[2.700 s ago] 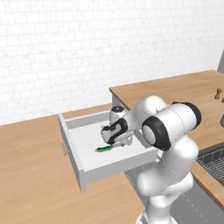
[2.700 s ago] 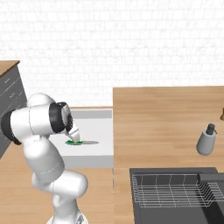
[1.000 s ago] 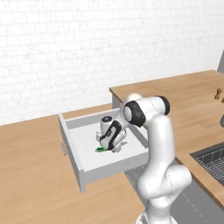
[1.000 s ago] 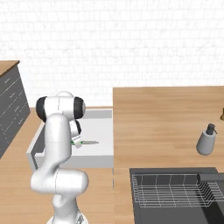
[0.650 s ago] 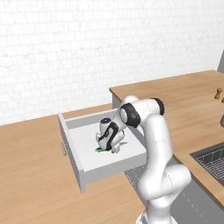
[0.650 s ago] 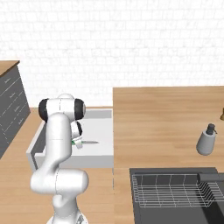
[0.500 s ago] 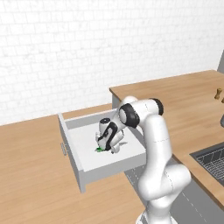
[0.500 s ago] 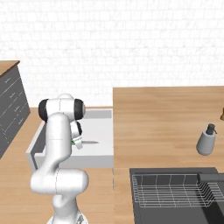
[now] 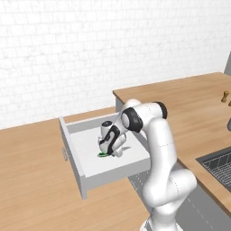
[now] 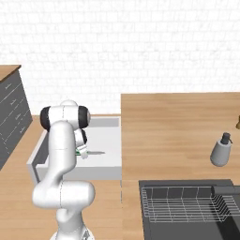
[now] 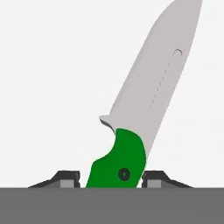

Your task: Pick up the knife from the drawer and place it on the cutting board. Then place the meat from the plate to the cutting board.

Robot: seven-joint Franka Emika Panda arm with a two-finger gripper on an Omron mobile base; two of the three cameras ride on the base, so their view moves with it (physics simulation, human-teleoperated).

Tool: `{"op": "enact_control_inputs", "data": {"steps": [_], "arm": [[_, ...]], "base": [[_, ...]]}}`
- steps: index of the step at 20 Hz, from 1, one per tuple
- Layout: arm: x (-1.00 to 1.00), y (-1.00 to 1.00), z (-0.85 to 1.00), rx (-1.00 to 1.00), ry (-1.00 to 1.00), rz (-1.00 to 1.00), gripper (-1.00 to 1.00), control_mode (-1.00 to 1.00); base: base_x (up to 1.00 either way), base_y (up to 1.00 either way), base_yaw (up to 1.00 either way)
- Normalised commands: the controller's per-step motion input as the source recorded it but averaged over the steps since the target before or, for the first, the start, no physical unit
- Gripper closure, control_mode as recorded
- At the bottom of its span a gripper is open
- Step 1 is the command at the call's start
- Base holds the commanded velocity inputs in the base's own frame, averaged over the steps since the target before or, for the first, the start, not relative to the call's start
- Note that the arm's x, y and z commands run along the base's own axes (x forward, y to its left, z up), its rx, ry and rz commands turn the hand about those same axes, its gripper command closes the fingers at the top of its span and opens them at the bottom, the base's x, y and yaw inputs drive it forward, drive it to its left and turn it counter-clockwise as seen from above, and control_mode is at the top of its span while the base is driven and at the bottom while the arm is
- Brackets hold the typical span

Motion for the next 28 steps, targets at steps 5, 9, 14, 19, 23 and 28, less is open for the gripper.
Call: {"op": "enact_control_inputs", "data": {"steps": [5, 9, 14, 19, 23, 28], "arm": [[-0.54, 0.07, 0.29, 0.03, -0.08, 0.00, 1.00, -1.00], [-0.34, 0.15, 1.00, 0.06, -0.35, 0.00, 1.00, -1.00], [-0.38, 0.00, 1.00, 0.01, -0.38, 0.00, 1.00, -1.00], [-0.56, 0.00, 1.00, 0.00, -0.26, 0.00, 1.00, -1.00], [-0.54, -0.01, 1.00, 0.00, -0.17, 0.00, 1.00, -1.00], [-0.42, -0.05, 1.00, 0.00, -0.12, 0.00, 1.00, -1.00]], "base": [[0.00, 0.00, 0.00], [0.00, 0.00, 0.00], [0.00, 0.00, 0.00], [0.00, 0.00, 0.00], [0.00, 0.00, 0.00], [0.00, 0.00, 0.00]]}}
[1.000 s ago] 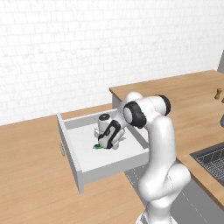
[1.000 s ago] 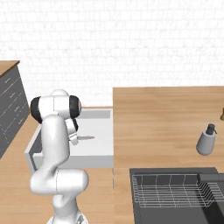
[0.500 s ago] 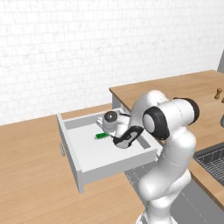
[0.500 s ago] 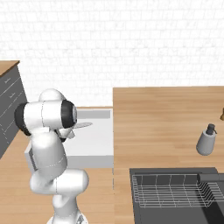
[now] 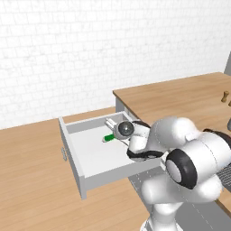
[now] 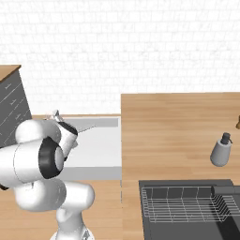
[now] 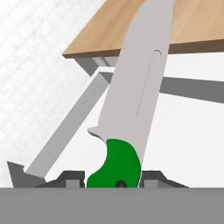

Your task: Pick up the knife from the drawer and place it on the cutting board. Then place the meat from the plate to the cutting board.

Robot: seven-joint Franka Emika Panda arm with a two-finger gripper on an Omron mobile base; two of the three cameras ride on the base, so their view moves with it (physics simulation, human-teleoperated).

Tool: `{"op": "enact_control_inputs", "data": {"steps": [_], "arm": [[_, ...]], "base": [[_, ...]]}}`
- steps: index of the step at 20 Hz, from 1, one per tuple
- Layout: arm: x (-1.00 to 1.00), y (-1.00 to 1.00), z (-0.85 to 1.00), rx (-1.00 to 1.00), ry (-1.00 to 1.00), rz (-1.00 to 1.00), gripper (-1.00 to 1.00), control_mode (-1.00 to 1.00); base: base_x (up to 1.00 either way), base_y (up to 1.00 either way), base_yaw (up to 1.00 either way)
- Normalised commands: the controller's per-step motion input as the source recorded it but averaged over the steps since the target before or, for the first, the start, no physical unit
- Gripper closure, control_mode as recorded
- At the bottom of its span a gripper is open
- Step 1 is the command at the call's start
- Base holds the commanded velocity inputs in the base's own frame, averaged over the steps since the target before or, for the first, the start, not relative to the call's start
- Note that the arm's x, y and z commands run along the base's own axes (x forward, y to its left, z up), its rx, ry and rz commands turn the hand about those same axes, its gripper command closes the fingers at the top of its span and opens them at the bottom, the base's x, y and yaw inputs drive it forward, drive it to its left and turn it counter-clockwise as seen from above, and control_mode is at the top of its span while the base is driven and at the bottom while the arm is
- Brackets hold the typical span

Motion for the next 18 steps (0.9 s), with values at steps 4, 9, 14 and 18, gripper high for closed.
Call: {"op": "enact_control_inputs", "data": {"steps": [4, 9, 14, 18], "arm": [[-0.46, -0.07, 1.00, 0.00, -0.01, 0.00, 1.00, -1.00], [-0.41, -0.07, 1.00, 0.00, 0.02, 0.00, 1.00, -1.00], [-0.38, -0.05, 1.00, -0.05, 0.23, 0.00, 1.00, -1.00], [-0.29, -0.04, 0.11, -0.14, 0.58, 0.01, 1.00, -1.00]], "base": [[0.00, 0.00, 0.00], [0.00, 0.00, 0.00], [0.00, 0.00, 0.00], [0.00, 0.00, 0.00]]}}
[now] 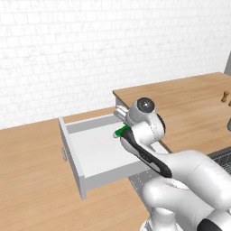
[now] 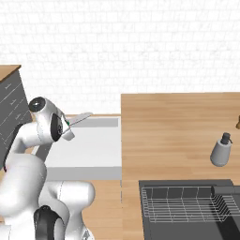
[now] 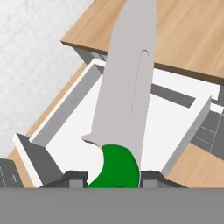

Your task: Pick up the knife from the drawer and place it on the cutting board. Then place the meat from the plate to the cutting board.

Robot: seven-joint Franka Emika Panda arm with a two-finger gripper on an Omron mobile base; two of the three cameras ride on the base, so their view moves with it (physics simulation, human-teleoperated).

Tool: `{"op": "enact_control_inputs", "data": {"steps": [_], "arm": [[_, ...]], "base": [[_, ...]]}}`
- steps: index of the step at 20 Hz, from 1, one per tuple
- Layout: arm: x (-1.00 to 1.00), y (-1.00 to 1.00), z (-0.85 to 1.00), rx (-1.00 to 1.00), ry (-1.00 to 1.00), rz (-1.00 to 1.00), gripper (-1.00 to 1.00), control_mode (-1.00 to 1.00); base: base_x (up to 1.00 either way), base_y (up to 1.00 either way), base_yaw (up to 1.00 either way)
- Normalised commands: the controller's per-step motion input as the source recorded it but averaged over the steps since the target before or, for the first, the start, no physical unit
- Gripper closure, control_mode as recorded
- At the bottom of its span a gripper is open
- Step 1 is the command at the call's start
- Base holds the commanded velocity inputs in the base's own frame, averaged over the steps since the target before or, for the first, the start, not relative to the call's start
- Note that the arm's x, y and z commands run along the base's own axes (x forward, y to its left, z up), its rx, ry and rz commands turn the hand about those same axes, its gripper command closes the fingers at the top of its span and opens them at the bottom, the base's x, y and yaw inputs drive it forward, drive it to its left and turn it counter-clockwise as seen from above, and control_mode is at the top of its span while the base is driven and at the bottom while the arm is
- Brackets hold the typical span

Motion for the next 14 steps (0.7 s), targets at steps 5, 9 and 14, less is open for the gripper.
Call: {"op": "enact_control_inputs", "data": {"steps": [5, 9, 14], "arm": [[-0.07, 0.00, -0.01, 0.00, 0.00, 0.00, 1.00, -1.00], [0.00, 0.01, -0.07, 0.00, 0.06, 0.00, 1.00, -1.00], [0.00, 0.04, -0.05, 0.00, 0.10, 0.00, 1.00, -1.00]], "base": [[0.00, 0.00, 0.00], [0.00, 0.00, 0.00], [0.00, 0.00, 0.00]]}}
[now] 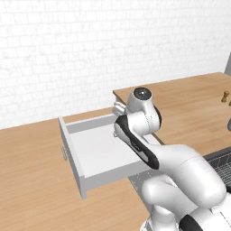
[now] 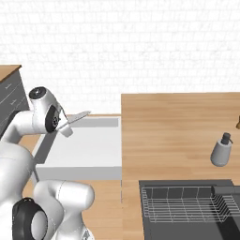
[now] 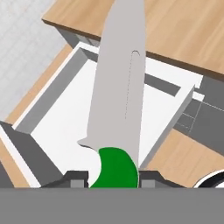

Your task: Pick up the knife from the drawer and place it on the cutting board. Then place the meat from the plate to the cutting board.

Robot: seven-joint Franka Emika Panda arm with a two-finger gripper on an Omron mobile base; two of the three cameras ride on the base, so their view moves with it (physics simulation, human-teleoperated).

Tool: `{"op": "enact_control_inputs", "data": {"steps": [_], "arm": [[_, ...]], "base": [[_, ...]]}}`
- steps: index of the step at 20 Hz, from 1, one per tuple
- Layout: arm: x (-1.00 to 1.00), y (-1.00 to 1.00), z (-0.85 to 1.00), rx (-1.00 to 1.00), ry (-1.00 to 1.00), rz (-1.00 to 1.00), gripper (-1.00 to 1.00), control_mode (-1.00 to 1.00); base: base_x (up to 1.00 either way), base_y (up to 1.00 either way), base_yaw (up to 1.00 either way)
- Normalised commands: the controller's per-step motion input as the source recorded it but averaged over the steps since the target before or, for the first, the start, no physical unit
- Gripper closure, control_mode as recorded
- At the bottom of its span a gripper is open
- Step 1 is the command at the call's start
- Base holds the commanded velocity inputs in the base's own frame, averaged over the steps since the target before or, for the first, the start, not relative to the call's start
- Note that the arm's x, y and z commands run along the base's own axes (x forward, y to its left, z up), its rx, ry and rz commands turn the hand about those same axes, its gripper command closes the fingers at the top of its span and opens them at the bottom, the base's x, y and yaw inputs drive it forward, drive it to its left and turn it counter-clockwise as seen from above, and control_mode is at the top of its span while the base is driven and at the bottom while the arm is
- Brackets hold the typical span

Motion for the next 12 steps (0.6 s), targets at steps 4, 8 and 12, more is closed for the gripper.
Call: {"op": "enact_control_inputs", "data": {"steps": [4, 8, 12], "arm": [[0.00, 0.09, -0.09, 0.00, 0.04, 0.00, 1.00, 1.00], [0.00, 0.00, 0.00, 0.00, 0.00, 0.00, 1.00, 1.00], [0.00, 0.00, 0.00, 0.00, 0.00, 0.00, 1.00, 1.00]], "base": [[-0.13, 0.39, -0.13], [-0.17, 0.80, -0.76], [-0.01, 0.14, -1.00]]}}
